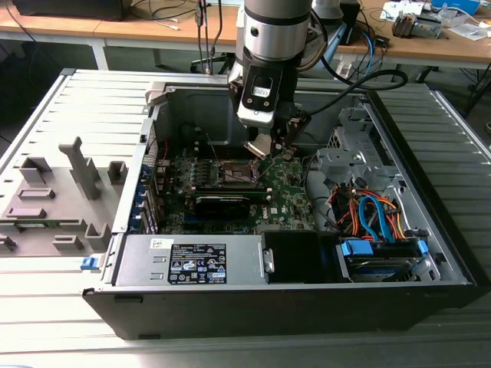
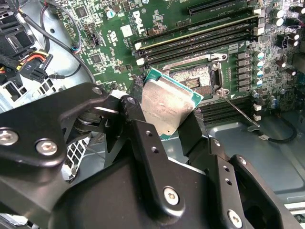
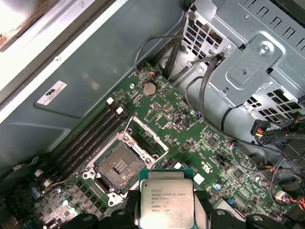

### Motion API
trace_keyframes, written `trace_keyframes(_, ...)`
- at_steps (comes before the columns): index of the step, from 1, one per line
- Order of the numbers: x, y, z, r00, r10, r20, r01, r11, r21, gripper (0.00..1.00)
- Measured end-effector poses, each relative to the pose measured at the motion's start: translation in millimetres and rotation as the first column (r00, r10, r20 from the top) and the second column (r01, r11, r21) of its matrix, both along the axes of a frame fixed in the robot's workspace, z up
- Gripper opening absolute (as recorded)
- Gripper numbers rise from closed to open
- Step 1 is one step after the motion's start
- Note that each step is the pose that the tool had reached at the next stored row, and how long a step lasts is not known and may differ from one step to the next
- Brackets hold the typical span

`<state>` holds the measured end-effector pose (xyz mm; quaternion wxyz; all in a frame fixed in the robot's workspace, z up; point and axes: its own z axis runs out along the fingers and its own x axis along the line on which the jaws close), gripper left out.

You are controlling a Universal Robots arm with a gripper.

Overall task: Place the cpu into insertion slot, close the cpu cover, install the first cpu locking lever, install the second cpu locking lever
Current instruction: 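Place the cpu into insertion slot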

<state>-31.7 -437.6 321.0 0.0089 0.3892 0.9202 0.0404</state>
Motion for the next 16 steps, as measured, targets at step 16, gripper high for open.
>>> trace_keyframes(16, 0.0, 0.0, 0.0, 0.9999, -0.016, 0.0000, 0.016, 0.9999, 0.0000, 0.55)
